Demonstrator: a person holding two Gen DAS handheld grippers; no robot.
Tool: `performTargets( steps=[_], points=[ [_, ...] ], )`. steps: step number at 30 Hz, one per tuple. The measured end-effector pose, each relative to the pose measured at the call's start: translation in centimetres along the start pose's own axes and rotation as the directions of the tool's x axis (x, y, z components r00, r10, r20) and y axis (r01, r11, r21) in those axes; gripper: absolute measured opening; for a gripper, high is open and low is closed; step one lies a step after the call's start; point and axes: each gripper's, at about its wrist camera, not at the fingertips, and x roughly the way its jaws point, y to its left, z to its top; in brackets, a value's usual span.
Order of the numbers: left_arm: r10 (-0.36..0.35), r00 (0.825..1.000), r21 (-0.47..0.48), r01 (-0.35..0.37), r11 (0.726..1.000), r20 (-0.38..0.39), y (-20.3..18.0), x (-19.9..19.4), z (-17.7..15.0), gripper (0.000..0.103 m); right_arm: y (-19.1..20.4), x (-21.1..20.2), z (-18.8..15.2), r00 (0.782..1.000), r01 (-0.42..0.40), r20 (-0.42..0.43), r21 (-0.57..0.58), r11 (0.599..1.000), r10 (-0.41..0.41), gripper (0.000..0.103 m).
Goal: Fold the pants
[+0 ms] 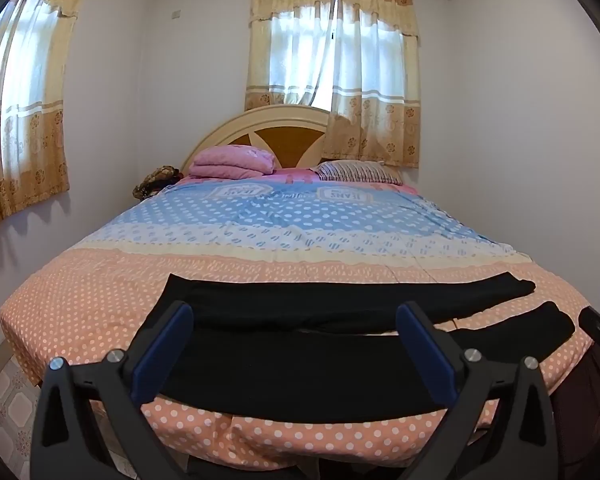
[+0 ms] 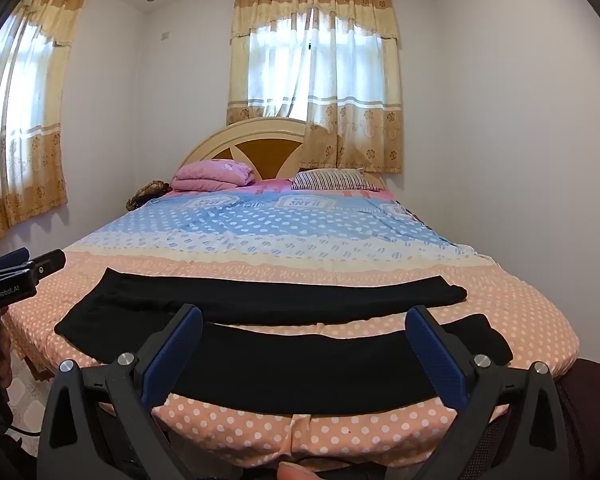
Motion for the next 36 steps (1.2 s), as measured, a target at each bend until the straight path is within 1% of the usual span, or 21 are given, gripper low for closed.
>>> performTargets(
  steps=[36],
  points=[
    [0.001,1.000,-0.004,-0.001,1.000,-0.008,0.55,0.11,-0.58,0.103,0.38,0.14,-0.18,1.000,0.001,-0.002,0.000,1.000,-0.001,0.102]
  ],
)
